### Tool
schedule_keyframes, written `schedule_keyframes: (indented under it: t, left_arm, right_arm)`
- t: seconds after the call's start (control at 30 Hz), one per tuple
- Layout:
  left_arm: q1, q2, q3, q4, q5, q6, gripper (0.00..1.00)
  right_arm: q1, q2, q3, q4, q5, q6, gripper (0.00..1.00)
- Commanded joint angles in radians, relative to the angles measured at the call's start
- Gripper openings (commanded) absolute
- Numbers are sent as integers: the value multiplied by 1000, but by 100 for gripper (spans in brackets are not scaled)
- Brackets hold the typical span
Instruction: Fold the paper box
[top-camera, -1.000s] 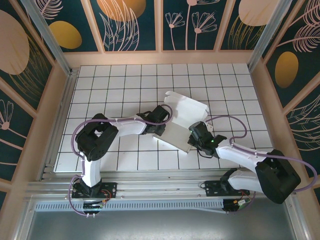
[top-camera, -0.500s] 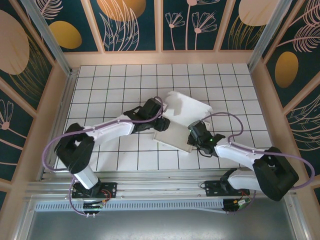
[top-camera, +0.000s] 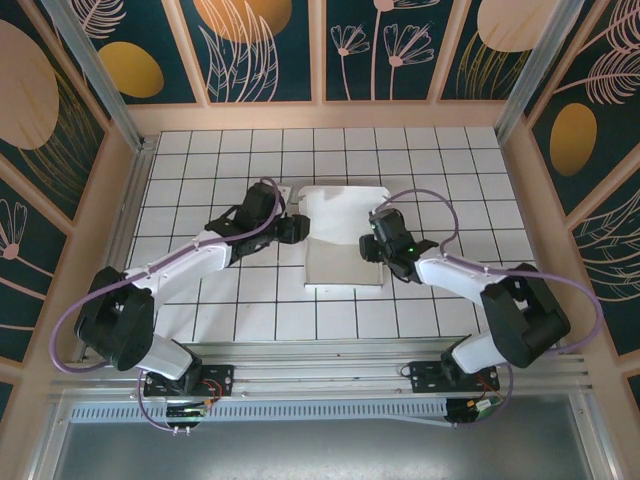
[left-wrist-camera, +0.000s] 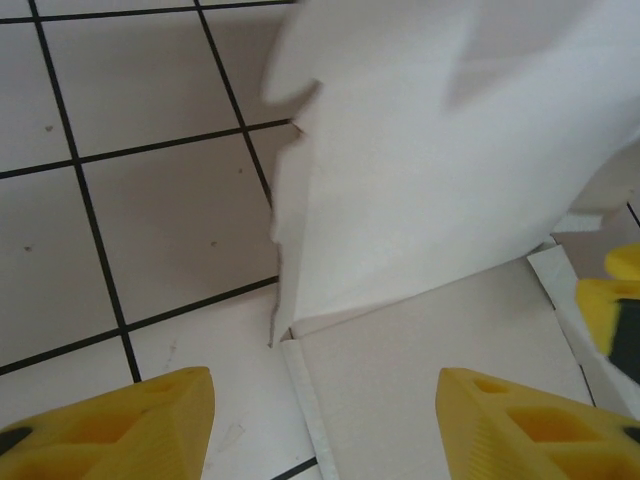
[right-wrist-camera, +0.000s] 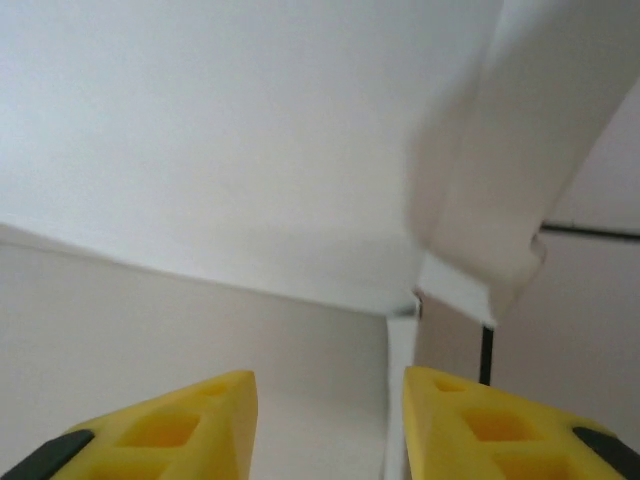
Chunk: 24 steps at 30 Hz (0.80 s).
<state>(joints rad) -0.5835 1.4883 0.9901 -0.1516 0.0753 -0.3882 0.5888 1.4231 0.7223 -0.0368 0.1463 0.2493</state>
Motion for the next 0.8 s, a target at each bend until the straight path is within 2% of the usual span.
schedule_keyframes:
  t: [0.0, 0.17, 0.23, 0.3, 0.4, 0.43, 0.6, 0.77]
  left_arm:
    - [47, 21, 25, 32, 104, -2, 60]
    - [73, 79, 79, 34, 187, 34, 58]
    - [75, 100, 97, 43, 198, 34, 57]
    - [77, 117, 106, 52, 199, 32, 57]
    - [82, 145, 105, 64, 194, 32, 57]
    - [82, 149, 92, 81, 188, 27, 56]
    - [88, 154, 0, 227, 211, 2, 56]
    - [90, 184, -11, 294, 226, 10, 56]
  right_arm:
    - [-82, -138, 30, 30, -152, -45, 50]
    - [-303, -231, 16, 29, -339, -100, 63]
    - [-396, -205, 42, 13, -465, -127, 62]
    - [-446, -164, 63, 10, -575, -167, 56]
    - [-462, -87, 87, 27, -703, -176, 45]
    - [-461, -68, 79, 56, -746, -155, 44]
    - [-465, -36, -18, 243, -798, -109, 45]
    - [-465, 49, -20, 270, -839, -114, 46]
